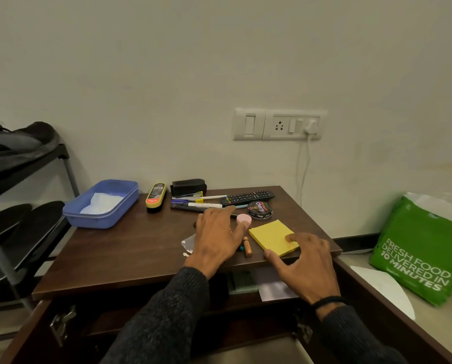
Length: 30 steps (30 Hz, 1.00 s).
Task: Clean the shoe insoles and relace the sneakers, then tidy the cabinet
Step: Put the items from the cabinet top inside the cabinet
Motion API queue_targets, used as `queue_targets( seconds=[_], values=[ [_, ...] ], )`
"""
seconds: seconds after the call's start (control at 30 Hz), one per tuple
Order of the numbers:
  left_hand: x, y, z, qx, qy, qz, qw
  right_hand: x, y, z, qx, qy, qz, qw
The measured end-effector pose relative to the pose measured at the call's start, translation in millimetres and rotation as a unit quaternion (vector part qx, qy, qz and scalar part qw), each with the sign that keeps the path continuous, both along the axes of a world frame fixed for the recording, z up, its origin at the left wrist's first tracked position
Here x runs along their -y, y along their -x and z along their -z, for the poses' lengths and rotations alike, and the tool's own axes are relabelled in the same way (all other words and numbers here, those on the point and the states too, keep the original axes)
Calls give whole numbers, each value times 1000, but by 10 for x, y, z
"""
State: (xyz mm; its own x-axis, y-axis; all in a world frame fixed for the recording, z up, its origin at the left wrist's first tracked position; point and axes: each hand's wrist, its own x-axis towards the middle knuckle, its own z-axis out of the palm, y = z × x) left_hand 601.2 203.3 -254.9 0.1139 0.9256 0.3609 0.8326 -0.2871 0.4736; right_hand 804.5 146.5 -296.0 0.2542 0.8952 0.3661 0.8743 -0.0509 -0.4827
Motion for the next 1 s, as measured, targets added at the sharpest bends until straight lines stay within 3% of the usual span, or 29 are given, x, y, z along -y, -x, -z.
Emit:
queue_targets(
  seconds=[0.3,0.57,0.67,0.83,1.0],
  values=[
    [-254,-218,-97,-5,83,-3,997,57,-31,-150,-24,51,-7,998],
    [-420,-251,10,-21,75,8,997,227,-161,-108,-31,-43,-14,999],
    [-421,-267,31,16,33,2,999,298,-287,-72,-88,-72,-52,992],
    [202,-277,-58,114,-133,41,984,451,-568,-117,-163,-91,-127,974],
    [1120,-189,-39,118,-133,128,976,598,-798,-127,-220,-56,-284,931]
  ],
)
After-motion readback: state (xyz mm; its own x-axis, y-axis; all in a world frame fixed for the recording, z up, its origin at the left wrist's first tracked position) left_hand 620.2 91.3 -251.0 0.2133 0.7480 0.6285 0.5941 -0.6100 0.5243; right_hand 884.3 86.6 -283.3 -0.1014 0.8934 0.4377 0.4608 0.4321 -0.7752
